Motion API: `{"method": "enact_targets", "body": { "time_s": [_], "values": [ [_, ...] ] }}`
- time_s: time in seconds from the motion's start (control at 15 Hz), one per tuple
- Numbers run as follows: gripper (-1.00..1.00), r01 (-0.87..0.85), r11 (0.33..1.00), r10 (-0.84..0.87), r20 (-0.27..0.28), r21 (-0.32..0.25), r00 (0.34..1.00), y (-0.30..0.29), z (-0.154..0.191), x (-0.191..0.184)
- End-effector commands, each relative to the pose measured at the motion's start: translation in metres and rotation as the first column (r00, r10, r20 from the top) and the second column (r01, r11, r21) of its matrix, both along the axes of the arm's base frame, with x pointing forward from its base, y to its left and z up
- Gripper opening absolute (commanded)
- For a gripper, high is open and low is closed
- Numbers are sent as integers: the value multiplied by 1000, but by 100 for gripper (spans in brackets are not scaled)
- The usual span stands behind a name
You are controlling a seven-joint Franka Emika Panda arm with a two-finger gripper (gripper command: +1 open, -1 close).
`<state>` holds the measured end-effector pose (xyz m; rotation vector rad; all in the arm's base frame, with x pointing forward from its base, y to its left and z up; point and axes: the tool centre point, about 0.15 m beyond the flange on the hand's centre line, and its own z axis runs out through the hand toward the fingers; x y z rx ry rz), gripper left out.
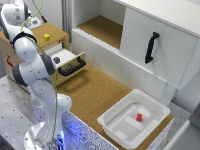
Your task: Move the blue light switch to turn on the blue light
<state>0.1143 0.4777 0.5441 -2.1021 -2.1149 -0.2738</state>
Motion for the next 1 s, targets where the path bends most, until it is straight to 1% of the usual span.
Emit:
{"method": "enact_targets", "body": {
  "time_s": [0.0,0.47,0.87,0.93],
  "values": [
    [-100,-27,988,24,-22,-151,999,60,7,10],
    [-100,-18,985,16,-14,-173,1000,61,-11,19],
    [-100,4,984,-5,-5,-179,1000,66,-36,30],
    [-100,0,982,0,2,-188,1000,67,-41,31]
  ]
}}
